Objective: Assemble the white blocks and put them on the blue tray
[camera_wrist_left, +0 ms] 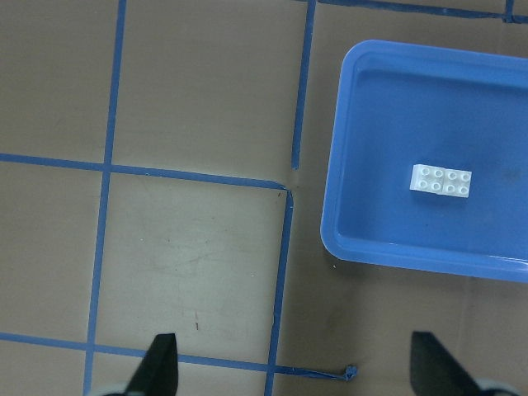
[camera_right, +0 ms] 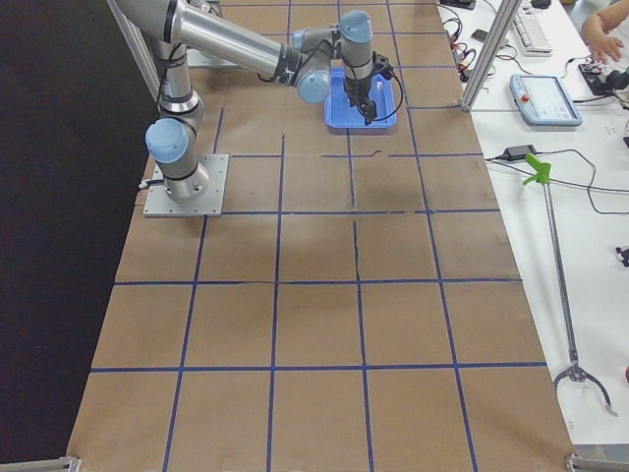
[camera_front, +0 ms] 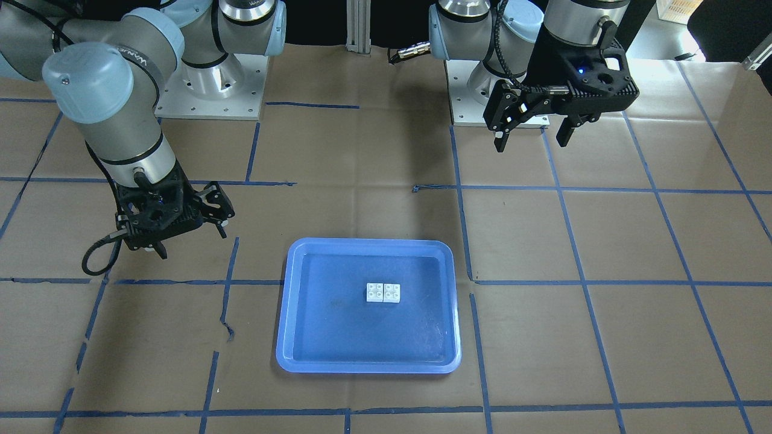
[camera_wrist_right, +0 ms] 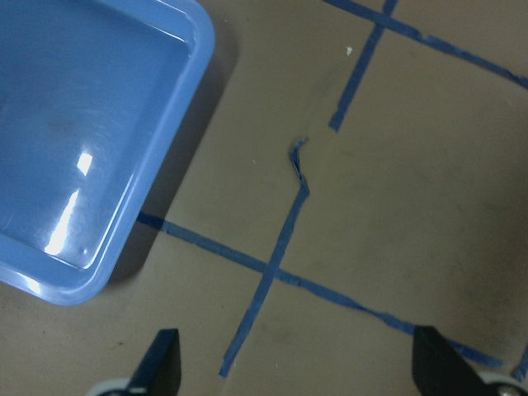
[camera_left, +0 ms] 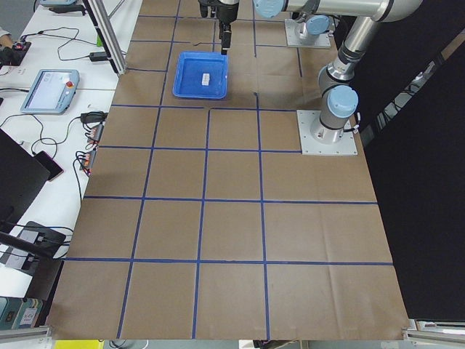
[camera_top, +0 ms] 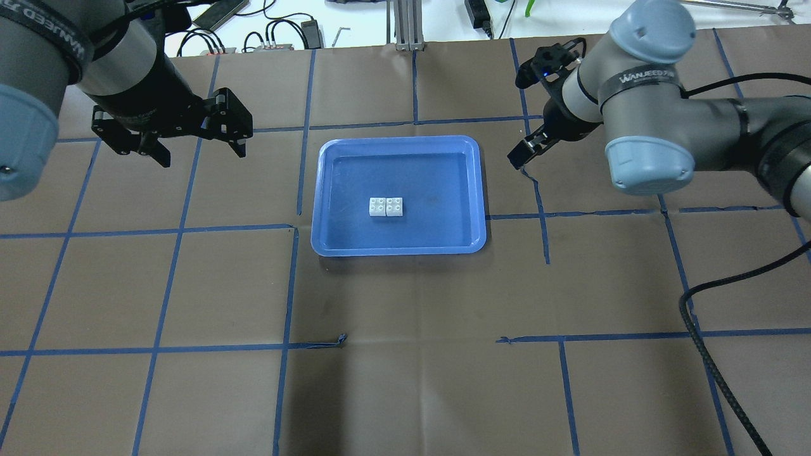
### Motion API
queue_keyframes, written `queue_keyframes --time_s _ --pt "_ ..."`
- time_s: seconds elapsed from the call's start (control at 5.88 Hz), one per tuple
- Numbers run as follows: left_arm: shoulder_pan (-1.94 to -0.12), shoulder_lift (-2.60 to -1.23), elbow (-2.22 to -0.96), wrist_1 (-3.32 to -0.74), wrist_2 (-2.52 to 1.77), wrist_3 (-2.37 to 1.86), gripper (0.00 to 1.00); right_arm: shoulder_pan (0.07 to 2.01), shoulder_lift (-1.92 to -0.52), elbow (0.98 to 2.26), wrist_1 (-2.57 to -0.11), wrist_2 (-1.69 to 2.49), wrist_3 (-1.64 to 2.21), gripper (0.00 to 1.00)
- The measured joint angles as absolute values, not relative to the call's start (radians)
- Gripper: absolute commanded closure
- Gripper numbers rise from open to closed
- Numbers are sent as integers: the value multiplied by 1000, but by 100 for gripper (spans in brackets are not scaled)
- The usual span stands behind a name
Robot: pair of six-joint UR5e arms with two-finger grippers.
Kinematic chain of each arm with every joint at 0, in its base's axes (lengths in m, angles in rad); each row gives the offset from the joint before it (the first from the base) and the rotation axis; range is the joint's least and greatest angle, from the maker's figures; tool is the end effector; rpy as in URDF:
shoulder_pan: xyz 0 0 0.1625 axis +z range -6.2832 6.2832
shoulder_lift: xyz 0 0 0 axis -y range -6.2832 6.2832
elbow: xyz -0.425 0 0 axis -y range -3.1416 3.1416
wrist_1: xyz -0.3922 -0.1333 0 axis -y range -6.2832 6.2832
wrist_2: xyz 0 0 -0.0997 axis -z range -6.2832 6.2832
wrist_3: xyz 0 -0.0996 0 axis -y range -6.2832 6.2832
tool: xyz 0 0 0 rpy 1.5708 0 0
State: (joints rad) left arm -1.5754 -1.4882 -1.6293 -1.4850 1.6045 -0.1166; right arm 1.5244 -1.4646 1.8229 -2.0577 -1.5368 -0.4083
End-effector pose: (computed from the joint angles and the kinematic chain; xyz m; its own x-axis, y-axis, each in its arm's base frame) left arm -0.1321 -0.4664 0.5075 -0.9932 -0.1147 -0.0205 -0.1117 0.9873 -0.1128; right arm 0.1122 -0.5298 0.3616 -0.9347 -0.3548 0.0200 -0.3543 0.9259 -0.1311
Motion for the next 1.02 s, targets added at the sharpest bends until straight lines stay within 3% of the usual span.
queue_keyframes --time_s 0.51,1.02 --pt "-1577 -1488 -1629 -1485 1603 -117 1 1533 -1629 1731 -1674 -1582 -87 0" --pt "-1577 -1488 -1629 -1485 1603 -117 1 1578 -1638 1642 -1575 -1576 9 0"
